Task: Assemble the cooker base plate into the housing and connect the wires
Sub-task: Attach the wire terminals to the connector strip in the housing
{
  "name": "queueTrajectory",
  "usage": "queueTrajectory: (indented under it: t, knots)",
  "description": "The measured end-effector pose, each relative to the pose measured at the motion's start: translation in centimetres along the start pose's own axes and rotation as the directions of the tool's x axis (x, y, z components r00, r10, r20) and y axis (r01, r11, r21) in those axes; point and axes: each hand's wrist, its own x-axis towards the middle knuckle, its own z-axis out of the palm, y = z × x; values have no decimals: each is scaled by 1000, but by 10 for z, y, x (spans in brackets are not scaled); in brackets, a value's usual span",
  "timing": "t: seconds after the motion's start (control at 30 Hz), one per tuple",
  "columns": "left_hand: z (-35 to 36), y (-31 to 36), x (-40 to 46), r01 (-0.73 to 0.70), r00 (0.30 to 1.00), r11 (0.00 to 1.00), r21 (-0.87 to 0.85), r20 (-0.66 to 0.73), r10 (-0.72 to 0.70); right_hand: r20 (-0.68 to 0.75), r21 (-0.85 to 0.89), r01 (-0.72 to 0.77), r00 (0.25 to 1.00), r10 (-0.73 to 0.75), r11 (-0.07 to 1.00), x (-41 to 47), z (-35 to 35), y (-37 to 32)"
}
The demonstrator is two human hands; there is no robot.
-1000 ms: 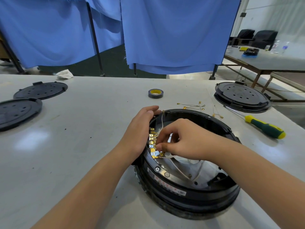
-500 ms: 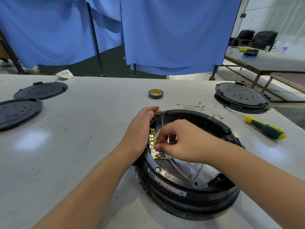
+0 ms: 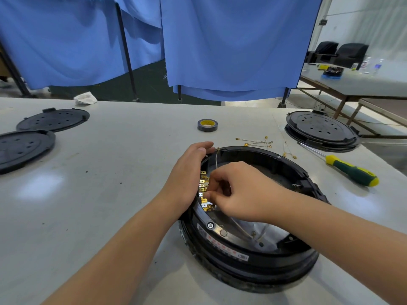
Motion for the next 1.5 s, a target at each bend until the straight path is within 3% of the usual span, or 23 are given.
queueTrajectory:
  t: [0.53, 0.97, 1.33, 1.5]
  knots:
    - [1, 1, -1, 15, 1000, 1000, -6, 16, -14, -22, -35, 20, 1000, -20, 999, 1, 2, 1]
    - [1, 2, -1, 25, 1000, 999, -28, 17, -25, -49, -143, 119, 991, -127, 983, -1, 1, -2]
    - [0, -1, 2, 6, 1000, 1000, -29, 22, -5, -52, -109, 72, 996, -78, 991, 1, 3, -4]
    - [-2, 0, 1, -11, 1000, 1000, 24, 26, 10, -6, 20, 26, 1000, -26, 999, -1, -2, 3]
